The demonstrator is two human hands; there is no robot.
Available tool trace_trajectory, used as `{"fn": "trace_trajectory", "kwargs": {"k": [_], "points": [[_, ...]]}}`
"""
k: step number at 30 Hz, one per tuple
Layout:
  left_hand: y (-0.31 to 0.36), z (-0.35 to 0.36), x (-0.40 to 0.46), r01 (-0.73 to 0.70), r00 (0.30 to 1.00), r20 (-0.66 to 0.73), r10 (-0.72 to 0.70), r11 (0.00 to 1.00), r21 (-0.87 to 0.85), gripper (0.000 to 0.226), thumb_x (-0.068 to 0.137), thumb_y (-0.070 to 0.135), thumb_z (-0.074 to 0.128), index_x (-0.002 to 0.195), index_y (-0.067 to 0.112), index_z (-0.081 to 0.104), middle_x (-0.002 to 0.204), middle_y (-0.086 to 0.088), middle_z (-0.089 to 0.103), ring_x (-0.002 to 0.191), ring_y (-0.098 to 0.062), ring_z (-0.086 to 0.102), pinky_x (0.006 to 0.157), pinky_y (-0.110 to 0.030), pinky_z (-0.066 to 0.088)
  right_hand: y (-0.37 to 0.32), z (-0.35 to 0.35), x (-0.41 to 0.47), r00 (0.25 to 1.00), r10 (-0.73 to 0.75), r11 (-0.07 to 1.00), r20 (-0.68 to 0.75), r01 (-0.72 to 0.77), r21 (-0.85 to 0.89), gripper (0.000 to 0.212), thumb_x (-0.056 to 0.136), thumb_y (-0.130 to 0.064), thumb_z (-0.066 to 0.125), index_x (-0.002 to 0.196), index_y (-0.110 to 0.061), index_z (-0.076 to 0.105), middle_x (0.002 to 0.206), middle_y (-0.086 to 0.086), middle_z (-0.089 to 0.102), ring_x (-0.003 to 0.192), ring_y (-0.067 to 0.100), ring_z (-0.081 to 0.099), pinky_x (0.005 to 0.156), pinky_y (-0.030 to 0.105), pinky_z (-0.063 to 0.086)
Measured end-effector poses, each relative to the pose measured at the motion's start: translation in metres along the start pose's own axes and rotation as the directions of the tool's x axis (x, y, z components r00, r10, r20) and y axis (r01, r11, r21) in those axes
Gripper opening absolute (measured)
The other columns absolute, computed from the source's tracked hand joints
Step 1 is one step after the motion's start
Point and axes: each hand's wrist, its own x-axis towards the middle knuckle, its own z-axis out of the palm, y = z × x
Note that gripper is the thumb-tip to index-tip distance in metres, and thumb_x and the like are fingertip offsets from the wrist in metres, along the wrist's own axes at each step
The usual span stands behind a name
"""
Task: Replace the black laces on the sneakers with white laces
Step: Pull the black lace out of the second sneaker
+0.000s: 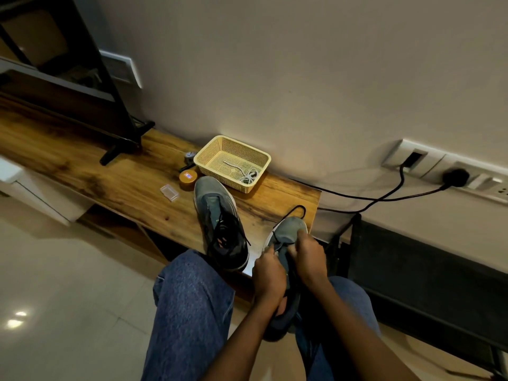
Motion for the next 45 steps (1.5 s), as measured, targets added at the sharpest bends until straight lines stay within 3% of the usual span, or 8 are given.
{"fn": "trace_trajectory", "kwargs": {"k": [4,9,14,18,23,28,34,45], "points": [[0.0,-0.001,0.002,-0.001,1.0,-0.001,0.001,1.0,0.007,0.033,0.101,0.015,0.037,0.129,0.015,0.055,0.115,-0.011,0.066,0.104,-0.029,0.061,0.084,-0.037,0.049,0.0,-0.006,0.001,1.0,-0.013,0.999,0.02,0.014,-0.048,0.013,0.086,-0.016,0.051,0.087,-0.01,0.04,0.089,0.019,0.059,0.078,0.037,0.058,0.056,0.032,0.028],[0.0,-0.001,0.002,-0.008,1.0,-0.007,0.008,0.999,0.031,0.034,0.101,0.014,0.037,0.131,0.014,0.054,0.118,-0.011,0.065,0.106,-0.028,0.061,0.087,-0.039,0.048,-0.008,-0.004,0.004,0.969,-0.157,0.921,0.189,0.212,-0.325,0.026,0.096,-0.019,0.046,0.12,-0.01,0.046,0.115,0.014,0.054,0.096,0.036,0.06,0.063,0.033,0.033],[0.0,-0.001,0.002,0.002,1.0,-0.028,-0.002,1.0,0.002,0.034,0.102,0.014,0.038,0.131,0.014,0.055,0.115,-0.012,0.066,0.105,-0.028,0.061,0.085,-0.037,0.049,0.005,-0.004,0.007,0.996,-0.067,0.992,0.064,0.073,-0.099,0.016,0.091,-0.012,0.045,0.104,-0.002,0.044,0.103,0.025,0.056,0.082,0.04,0.056,0.058,0.038,0.032],[-0.001,-0.001,0.001,0.008,1.0,-0.017,-0.008,1.0,0.011,0.03,0.101,0.016,0.039,0.124,0.015,0.058,0.109,-0.011,0.067,0.1,-0.028,0.062,0.082,-0.036,0.049,0.003,-0.005,0.007,0.983,-0.156,0.948,0.092,0.176,-0.266,0.032,0.091,-0.028,0.053,0.117,-0.012,0.043,0.108,0.012,0.056,0.086,0.035,0.06,0.057,0.034,0.037],[-0.002,-0.002,0.003,0.02,1.0,0.003,-0.021,1.0,0.012,0.032,0.099,0.016,0.04,0.127,0.017,0.057,0.11,-0.01,0.067,0.101,-0.028,0.062,0.085,-0.039,0.05,-0.005,0.006,0.01,0.945,-0.32,0.858,0.071,0.321,-0.401,0.04,0.034,-0.018,0.091,0.061,-0.01,0.062,0.058,0.008,0.056,0.05,0.029,0.057,0.041,0.026,0.037],[-0.001,-0.001,0.002,0.023,1.0,0.0,-0.023,1.0,0.003,0.034,0.099,0.013,0.039,0.13,0.017,0.056,0.115,-0.009,0.066,0.106,-0.027,0.061,0.089,-0.039,0.049,-0.001,0.01,0.01,0.96,-0.243,0.92,0.135,0.273,-0.281,0.044,0.028,-0.007,0.09,0.055,-0.006,0.055,0.054,0.011,0.053,0.044,0.029,0.054,0.032,0.023,0.026],[-0.001,0.002,0.001,0.024,0.999,-0.029,-0.024,1.0,-0.02,0.031,0.102,0.015,0.035,0.123,0.014,0.059,0.112,-0.01,0.066,0.104,-0.027,0.061,0.087,-0.039,0.049,0.007,0.007,0.013,0.99,-0.141,0.989,-0.009,0.141,0.035,0.015,0.079,-0.003,0.056,0.074,-0.007,0.041,0.08,0.019,0.049,0.065,0.031,0.046,0.055,0.035,0.023],[0.003,0.003,0.001,0.048,0.997,-0.052,-0.049,0.998,-0.032,0.035,0.102,0.016,0.034,0.13,0.014,0.056,0.115,-0.012,0.066,0.105,-0.028,0.06,0.086,-0.039,0.048,0.015,0.008,0.01,0.998,-0.018,0.956,-0.057,0.034,0.292,0.017,0.071,-0.002,0.06,0.065,-0.001,0.043,0.065,0.018,0.053,0.062,0.033,0.05,0.052,0.042,0.036]]}}
